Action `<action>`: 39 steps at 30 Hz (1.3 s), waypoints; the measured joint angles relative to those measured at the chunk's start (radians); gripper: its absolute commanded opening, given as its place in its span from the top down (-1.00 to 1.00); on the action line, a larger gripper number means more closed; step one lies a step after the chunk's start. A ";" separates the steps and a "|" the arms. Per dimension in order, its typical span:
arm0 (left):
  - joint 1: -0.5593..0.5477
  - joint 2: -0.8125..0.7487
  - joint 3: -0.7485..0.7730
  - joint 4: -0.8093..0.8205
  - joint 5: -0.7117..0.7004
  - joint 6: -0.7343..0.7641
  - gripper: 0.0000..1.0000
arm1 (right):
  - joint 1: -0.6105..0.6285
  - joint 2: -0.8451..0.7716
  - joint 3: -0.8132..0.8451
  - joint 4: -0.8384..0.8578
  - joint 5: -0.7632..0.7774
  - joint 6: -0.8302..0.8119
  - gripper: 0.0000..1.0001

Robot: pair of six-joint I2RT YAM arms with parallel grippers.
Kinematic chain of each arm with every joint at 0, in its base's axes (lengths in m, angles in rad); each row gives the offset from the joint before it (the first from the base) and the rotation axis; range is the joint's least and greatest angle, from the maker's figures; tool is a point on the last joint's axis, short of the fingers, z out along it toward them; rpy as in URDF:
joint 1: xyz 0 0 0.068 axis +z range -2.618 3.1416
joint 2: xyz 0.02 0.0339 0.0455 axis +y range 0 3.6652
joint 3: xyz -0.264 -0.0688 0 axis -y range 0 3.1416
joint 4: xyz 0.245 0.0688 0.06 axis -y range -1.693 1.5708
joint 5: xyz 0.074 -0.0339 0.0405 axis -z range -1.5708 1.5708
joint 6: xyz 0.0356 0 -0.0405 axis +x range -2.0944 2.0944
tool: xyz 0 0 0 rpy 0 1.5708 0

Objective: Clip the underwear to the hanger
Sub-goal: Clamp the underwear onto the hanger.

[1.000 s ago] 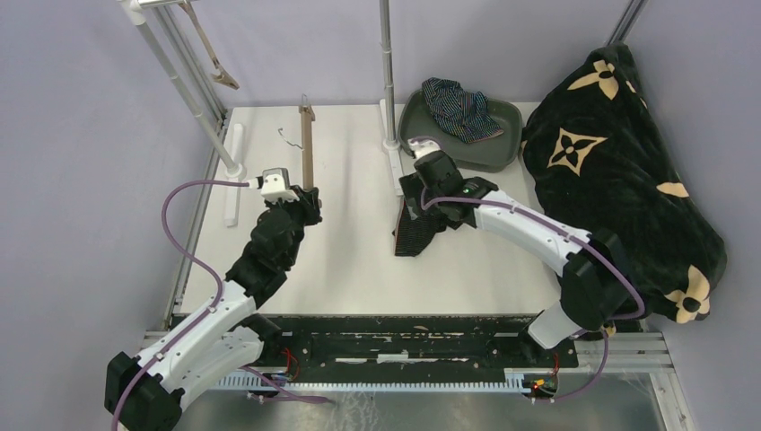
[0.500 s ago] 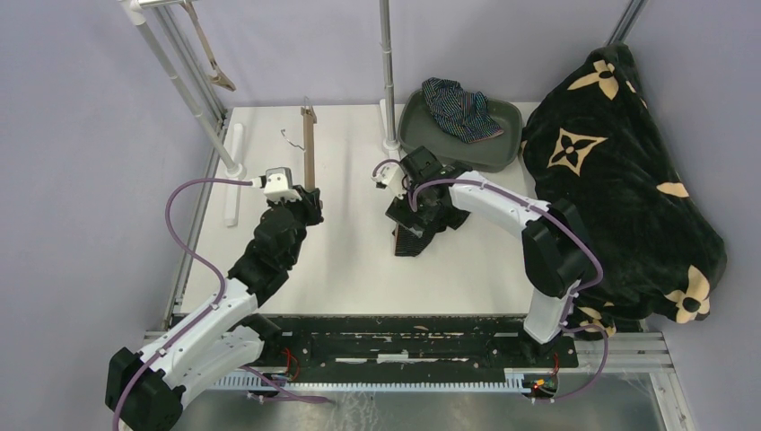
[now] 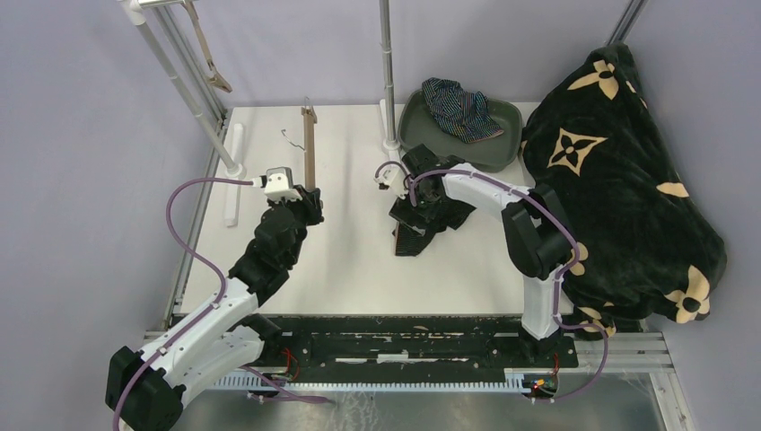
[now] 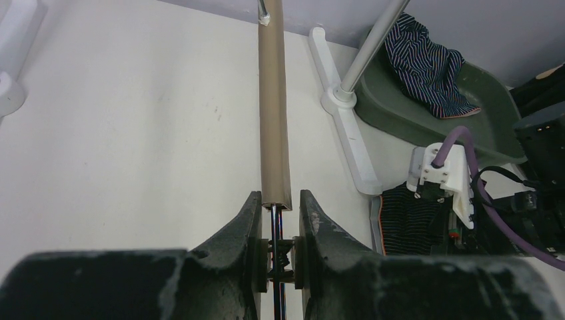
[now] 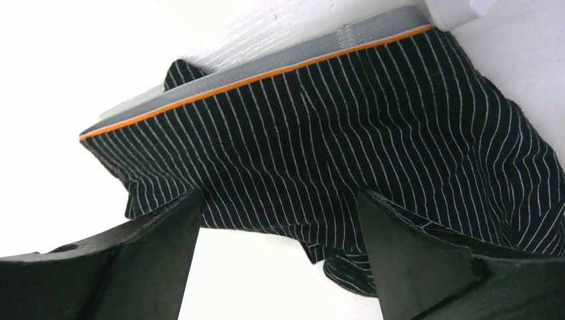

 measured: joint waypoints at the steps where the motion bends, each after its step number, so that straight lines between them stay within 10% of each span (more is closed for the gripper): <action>1: 0.000 0.000 0.000 0.000 0.000 0.000 0.94 | -0.002 0.008 0.005 0.000 0.000 -0.003 -0.89; 15: 0.000 -0.001 0.000 0.000 -0.001 0.000 0.94 | -0.005 0.106 0.048 0.021 0.001 0.107 -0.68; 29: 0.000 -0.005 0.000 0.000 -0.001 0.000 0.94 | -0.010 0.056 -0.055 0.209 0.117 0.719 -0.40; 39: 0.000 -0.005 0.000 0.000 -0.001 0.000 0.94 | 0.004 -0.034 -0.221 0.360 0.180 0.895 0.59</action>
